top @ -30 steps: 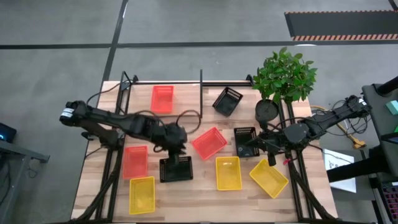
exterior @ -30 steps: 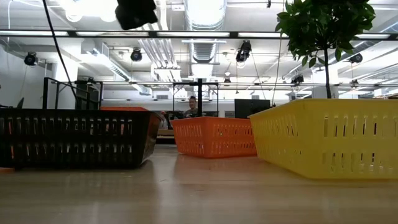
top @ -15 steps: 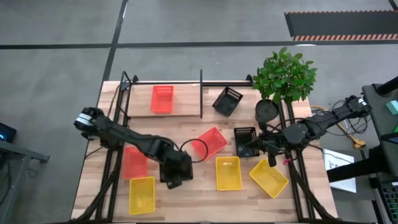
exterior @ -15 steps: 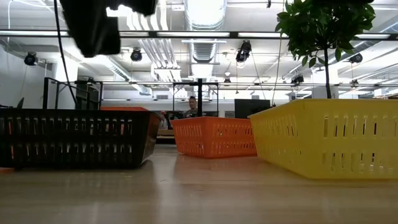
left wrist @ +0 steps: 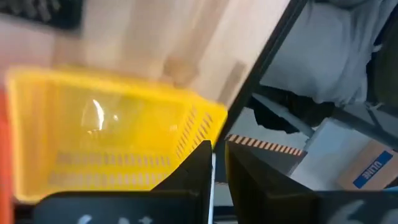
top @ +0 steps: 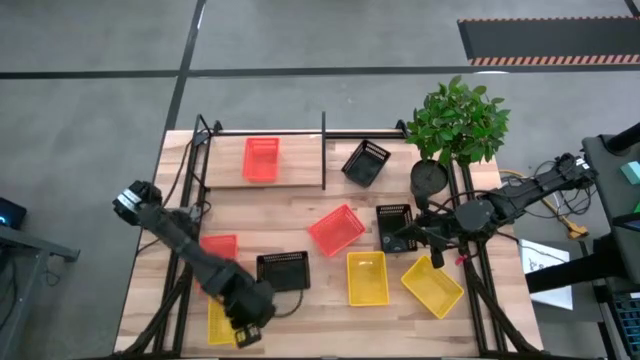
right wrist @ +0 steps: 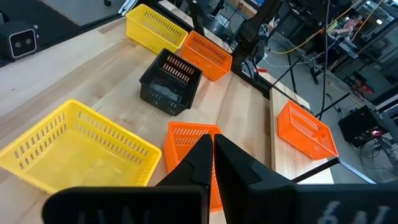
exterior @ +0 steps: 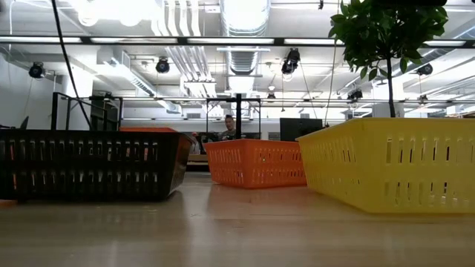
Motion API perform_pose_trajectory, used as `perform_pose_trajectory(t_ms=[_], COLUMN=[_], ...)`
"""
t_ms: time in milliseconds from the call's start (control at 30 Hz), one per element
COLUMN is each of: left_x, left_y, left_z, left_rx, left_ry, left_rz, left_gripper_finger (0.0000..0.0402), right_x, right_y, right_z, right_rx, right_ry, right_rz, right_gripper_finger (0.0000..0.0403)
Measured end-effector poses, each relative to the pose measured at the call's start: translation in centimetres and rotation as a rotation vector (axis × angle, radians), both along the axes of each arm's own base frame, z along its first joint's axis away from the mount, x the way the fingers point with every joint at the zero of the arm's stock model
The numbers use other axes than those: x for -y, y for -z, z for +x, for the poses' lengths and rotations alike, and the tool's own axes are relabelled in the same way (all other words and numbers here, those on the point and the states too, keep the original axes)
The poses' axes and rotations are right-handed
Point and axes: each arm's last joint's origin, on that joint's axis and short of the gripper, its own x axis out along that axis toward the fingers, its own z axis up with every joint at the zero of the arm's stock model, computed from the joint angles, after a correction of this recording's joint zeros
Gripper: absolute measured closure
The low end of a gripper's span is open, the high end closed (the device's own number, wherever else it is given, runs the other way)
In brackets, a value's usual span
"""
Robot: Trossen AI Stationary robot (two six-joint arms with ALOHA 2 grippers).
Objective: Stack baskets on shelf by color
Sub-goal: Put the left yellow bin on the shelf
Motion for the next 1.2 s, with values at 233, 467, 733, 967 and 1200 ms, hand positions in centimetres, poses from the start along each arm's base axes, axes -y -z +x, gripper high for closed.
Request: perform_pose_trajectory(t_ms=[233, 467, 733, 967, 1200], left_x=[4.3, 5.4, 6.1, 6.5, 6.4], left_y=[1.2, 4.0, 5.6, 6.9, 7.2], left_z=[-2.2, -3.4, -3.6, -3.7, -3.7], left_rx=[0.126, 0.046, 0.013, 0.002, 0.005], left_ry=[0.097, 0.128, 0.151, 0.192, 0.215], left_rz=[0.019, 0.080, 0.123, 0.151, 0.162], left_gripper_finger=[0.0370, 0.0310, 0.0207, 0.0195, 0.0270], right_x=[-0.1, -0.3, -0.3, -0.3, -0.3], right_y=[0.1, 0.4, 0.6, 0.6, 0.6], right_z=[0.0, 0.0, 0.0, 0.0, 0.0], right_rx=[-0.011, -0.012, -0.017, -0.017, -0.017], right_ry=[-0.038, -0.065, -0.061, -0.062, -0.062], right_rz=[0.025, 0.048, 0.054, 0.054, 0.054], right_gripper_finger=[0.0394, 0.0394, 0.0394, 0.0394, 0.0394])
